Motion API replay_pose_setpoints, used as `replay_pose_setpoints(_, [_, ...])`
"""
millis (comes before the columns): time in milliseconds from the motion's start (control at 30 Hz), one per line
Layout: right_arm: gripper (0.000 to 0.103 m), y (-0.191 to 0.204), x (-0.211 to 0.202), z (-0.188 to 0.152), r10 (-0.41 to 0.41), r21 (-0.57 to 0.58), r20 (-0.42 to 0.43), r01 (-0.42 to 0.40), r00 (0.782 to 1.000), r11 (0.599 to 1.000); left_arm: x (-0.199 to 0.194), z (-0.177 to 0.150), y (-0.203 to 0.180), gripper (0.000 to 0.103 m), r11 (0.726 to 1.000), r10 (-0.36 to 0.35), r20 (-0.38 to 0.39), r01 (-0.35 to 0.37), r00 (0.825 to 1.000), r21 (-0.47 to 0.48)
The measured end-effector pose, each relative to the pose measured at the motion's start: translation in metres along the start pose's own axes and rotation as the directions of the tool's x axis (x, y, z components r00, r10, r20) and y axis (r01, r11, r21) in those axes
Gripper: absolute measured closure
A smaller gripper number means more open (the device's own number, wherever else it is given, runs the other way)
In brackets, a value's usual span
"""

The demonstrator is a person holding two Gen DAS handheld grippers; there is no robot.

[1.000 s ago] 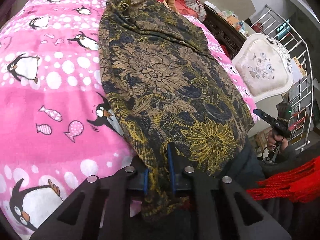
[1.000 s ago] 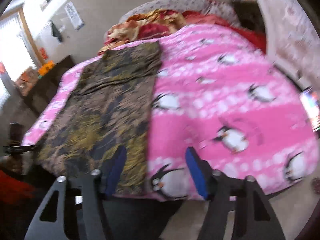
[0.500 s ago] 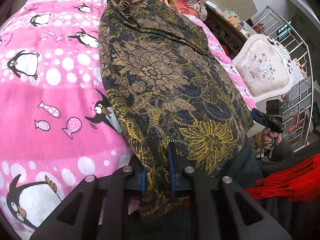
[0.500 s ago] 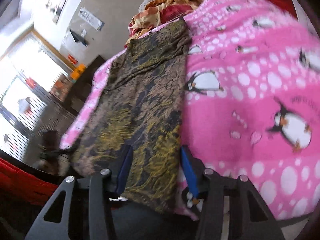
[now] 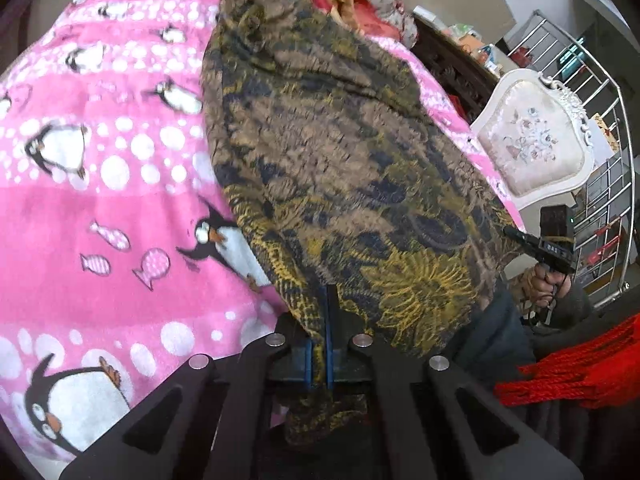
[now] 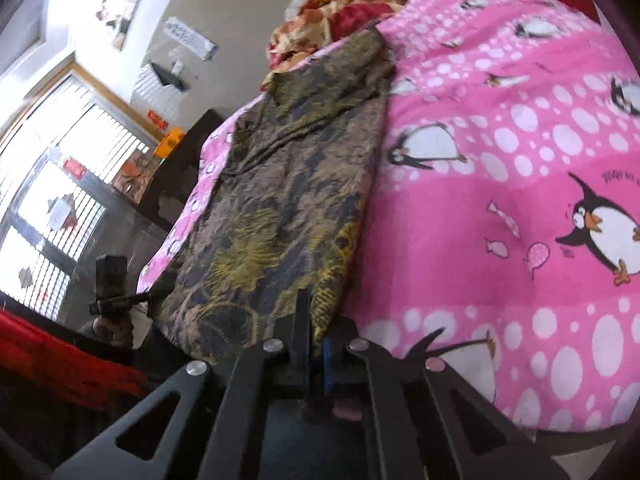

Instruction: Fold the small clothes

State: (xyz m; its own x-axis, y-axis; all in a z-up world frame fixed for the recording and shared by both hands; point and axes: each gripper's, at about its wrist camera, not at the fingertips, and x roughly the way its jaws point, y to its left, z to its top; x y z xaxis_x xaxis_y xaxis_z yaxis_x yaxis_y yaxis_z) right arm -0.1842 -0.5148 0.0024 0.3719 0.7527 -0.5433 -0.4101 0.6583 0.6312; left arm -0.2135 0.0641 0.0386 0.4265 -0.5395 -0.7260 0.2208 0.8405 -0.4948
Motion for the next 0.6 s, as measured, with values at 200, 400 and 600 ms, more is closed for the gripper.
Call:
replay_pose_setpoints(200, [0.100,0.031,-0.036,0.007,0.104,-0.040,0.139,-0.100,0.985,0.994,-0.043,0.018,-0.011,0.103,0.996,-0.091,0.142,0.090,0.986,0.009])
replay_pose_setpoints(400, [0.100,0.076,-0.066,0.013,0.208,-0.148,0.194,-0.181,0.959,0.972,-0.096,0.025,-0.042,0.103,0.976,-0.187,0.222,0.156,0.957,0.149])
replay_pose_setpoints(600, [0.100,0.101,-0.109,0.004,0.263,-0.195,0.270,-0.215,0.926,0.957,-0.145,0.010,-0.058,0.103,0.943,-0.310,0.249,0.263,0.918,0.204])
